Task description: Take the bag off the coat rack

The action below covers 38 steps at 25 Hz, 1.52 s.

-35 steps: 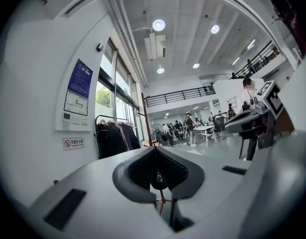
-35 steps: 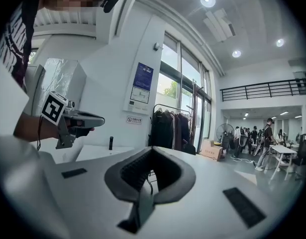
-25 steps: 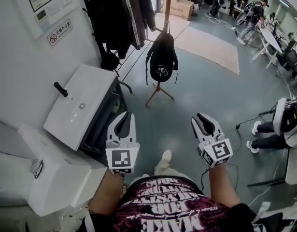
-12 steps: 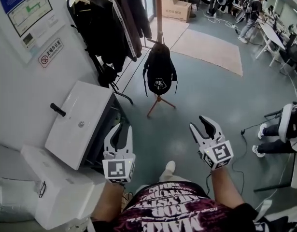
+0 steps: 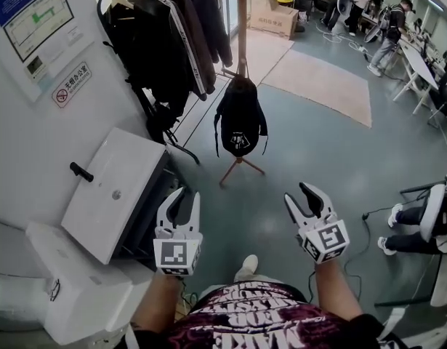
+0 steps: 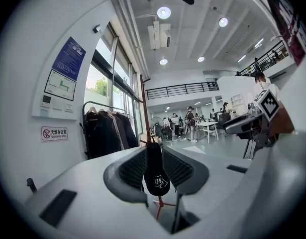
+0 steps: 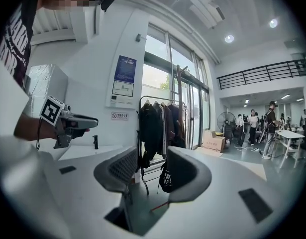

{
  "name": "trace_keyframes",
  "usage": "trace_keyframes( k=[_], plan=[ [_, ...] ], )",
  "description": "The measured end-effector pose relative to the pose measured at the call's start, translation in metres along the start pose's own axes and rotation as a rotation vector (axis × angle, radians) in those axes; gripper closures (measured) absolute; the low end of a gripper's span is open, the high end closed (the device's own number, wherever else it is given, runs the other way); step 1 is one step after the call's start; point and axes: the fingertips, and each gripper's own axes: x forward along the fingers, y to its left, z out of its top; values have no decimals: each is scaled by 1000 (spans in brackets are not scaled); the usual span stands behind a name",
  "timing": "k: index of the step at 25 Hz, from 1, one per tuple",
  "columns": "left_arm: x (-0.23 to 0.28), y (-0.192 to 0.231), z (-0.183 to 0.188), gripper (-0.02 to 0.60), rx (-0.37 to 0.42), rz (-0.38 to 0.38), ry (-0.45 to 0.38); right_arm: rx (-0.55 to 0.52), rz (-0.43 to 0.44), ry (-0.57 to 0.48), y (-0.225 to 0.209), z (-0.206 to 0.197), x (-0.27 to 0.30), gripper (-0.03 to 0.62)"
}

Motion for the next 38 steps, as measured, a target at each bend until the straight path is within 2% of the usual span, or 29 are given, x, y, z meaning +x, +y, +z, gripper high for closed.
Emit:
trace_keyframes(
  k=[4,10,19,26,33,38],
  plan=[
    [21,4,2,494,-9,19,20,10,16,-5,-16,1,15,401],
    [35,9,8,494,-14,57,4,-14,59,-7,-28,2,31,410],
    [50,9,1,494,-29,52,52,-17,105,26,-35,3,48,425],
    [66,19,-3,494,-26,39,52,-7,91,24,-43,4,63,425],
    [107,34,9,494,-10,8,19,3,65,19,-57,12,92,425],
    [138,47,8,494,-8,-15,25,12,52,21,-67,16,119,425]
  ],
)
